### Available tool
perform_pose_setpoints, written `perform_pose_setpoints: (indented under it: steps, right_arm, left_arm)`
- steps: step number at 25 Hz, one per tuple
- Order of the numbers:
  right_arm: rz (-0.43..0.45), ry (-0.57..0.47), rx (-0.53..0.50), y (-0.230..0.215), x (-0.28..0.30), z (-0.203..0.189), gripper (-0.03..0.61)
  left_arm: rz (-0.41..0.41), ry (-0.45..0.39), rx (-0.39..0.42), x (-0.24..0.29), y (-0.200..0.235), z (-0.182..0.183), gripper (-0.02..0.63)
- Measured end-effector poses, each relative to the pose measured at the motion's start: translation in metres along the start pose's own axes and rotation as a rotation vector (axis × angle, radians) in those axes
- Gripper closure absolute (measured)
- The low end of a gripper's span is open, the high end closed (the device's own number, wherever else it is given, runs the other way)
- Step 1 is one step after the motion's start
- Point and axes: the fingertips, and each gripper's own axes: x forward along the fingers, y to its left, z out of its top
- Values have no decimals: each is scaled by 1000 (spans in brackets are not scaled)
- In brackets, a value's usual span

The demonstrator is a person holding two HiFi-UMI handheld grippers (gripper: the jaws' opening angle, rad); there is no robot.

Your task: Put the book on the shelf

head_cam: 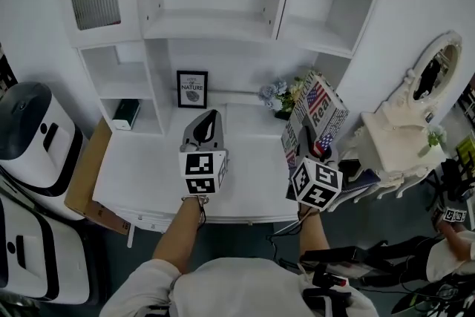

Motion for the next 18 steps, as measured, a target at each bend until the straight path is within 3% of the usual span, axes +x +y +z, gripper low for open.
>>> perform_pose_setpoints:
  steps: [6, 18]
  right_arm:
    - [-31, 13, 14, -19, 14, -7, 403]
    - [20, -7, 19, -17, 36, 7, 403]
  left_arm:
    - [-41, 14, 38, 16, -17, -8, 606]
    - [-3, 20, 40, 33, -4, -6, 606]
